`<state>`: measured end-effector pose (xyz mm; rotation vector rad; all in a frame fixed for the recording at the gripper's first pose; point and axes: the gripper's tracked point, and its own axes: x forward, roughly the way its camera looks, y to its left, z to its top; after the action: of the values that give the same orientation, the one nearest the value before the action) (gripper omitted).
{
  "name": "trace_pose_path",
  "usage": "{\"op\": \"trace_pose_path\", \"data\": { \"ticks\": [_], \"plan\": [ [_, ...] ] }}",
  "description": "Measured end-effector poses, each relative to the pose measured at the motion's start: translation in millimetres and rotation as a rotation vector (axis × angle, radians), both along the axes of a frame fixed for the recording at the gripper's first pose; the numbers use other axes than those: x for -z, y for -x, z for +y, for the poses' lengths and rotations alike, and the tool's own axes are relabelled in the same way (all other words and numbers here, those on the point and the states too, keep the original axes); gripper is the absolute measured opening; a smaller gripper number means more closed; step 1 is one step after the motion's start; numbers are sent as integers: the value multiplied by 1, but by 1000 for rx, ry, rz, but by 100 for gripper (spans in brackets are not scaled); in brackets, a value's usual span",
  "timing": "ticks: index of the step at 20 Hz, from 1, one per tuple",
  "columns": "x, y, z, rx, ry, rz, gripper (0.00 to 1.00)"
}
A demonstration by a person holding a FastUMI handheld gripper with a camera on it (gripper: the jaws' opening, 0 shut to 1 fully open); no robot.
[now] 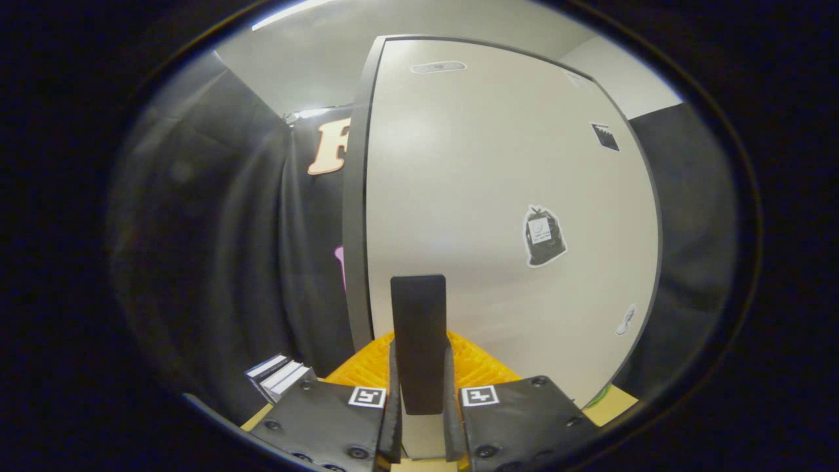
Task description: Open the shoe cabinet door, grab the shoes and put them into the shoe cabinet, then close the shoe cabinet door.
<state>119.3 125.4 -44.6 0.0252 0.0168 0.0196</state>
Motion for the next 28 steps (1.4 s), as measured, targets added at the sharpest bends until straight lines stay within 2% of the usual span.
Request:
{"op": "trace_pose_path", "data": {
  "ticks": [1,2,10,16,23,28],
  "plan": [
    [0,-6,0,-1,2,1,27],
    [1,-2,0,-4,0,6,19],
    [-1,16,-2,-62,-25,27,19],
    [1,27,-12,-173,-29,40,19],
    [6,33,-34,-353,-4,69,19],
    [4,52,-62,-386,-6,64,19]
  ]
}}
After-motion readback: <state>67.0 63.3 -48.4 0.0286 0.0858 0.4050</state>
